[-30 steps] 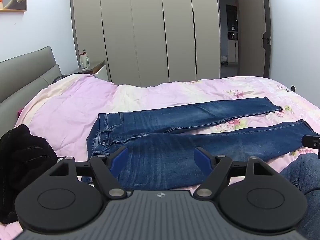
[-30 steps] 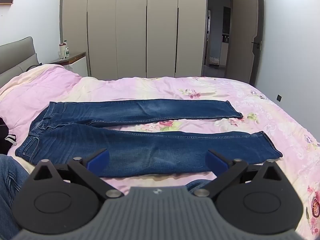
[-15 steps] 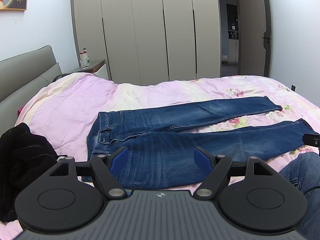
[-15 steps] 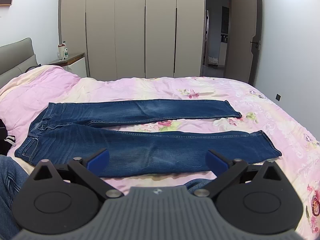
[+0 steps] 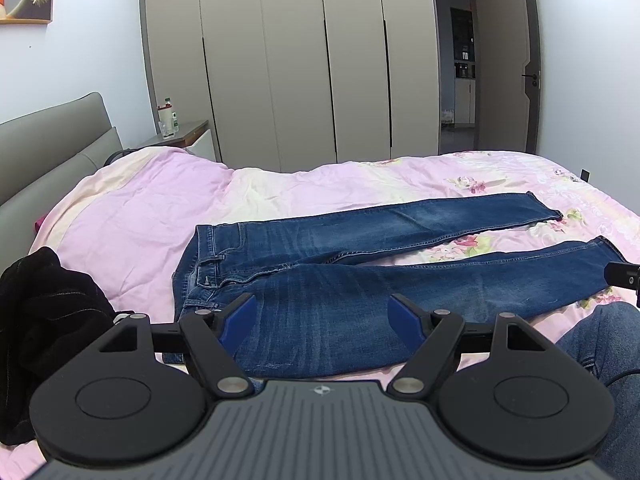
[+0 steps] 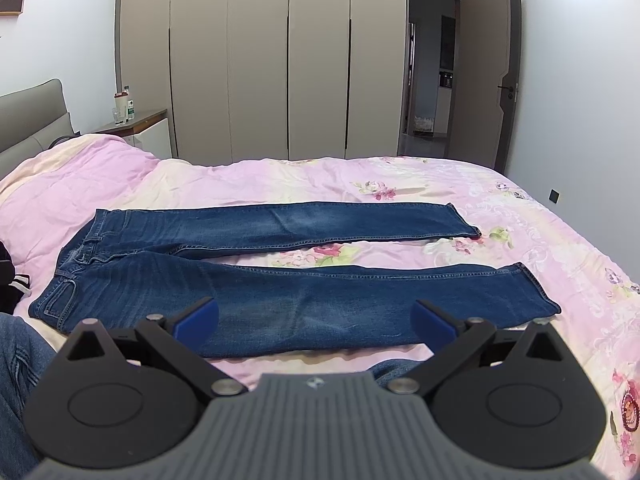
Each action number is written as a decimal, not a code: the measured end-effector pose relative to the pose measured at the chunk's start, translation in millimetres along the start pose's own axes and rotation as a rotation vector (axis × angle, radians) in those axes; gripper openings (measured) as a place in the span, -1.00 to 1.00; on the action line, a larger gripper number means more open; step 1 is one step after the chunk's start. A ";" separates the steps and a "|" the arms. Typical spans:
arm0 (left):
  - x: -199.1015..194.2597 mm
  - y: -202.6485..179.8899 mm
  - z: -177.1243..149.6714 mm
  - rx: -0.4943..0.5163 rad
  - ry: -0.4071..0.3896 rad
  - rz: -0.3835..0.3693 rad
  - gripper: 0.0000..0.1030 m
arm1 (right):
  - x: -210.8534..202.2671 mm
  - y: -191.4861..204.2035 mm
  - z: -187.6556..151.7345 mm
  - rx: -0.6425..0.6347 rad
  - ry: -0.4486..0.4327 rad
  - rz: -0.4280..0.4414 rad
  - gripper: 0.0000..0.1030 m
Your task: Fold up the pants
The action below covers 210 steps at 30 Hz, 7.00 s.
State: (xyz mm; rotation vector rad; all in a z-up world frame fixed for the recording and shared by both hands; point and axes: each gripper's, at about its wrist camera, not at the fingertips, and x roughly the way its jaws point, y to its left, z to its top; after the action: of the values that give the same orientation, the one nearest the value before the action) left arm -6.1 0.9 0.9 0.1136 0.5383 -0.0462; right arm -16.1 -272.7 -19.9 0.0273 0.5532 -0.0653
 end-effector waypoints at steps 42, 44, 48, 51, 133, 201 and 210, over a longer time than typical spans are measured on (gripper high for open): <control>-2.7 -2.8 -0.8 0.003 -0.002 -0.001 0.71 | -2.1 -2.4 -2.8 0.005 -0.005 -0.012 0.91; -2.8 -3.0 -0.9 0.004 0.001 -0.002 0.71 | -2.5 -2.4 -2.4 0.003 -0.008 -0.014 0.90; -3.6 -3.2 -2.0 0.017 0.007 -0.001 0.71 | -1.0 -2.6 -2.8 0.003 -0.004 -0.015 0.91; -0.7 -1.9 -0.2 0.038 0.010 -0.009 0.71 | 2.4 -2.5 -3.0 0.002 0.003 -0.015 0.90; 330.5 59.0 154.0 0.382 0.296 0.172 -0.85 | 399.4 -243.8 149.3 -0.609 0.205 -0.536 -1.00; 373.0 294.9 -26.1 -1.008 0.241 0.119 0.63 | 476.4 -7.7 65.0 -0.004 0.347 0.083 0.34; 394.3 301.4 -22.3 -1.059 0.170 0.087 -0.64 | 468.7 -13.3 62.0 -0.042 0.389 0.024 0.34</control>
State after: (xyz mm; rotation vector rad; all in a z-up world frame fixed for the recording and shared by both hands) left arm 342.9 297.2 -191.9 -0.8985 0.6680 0.3367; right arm 413.3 -314.3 -213.8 0.0058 0.9424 -0.0250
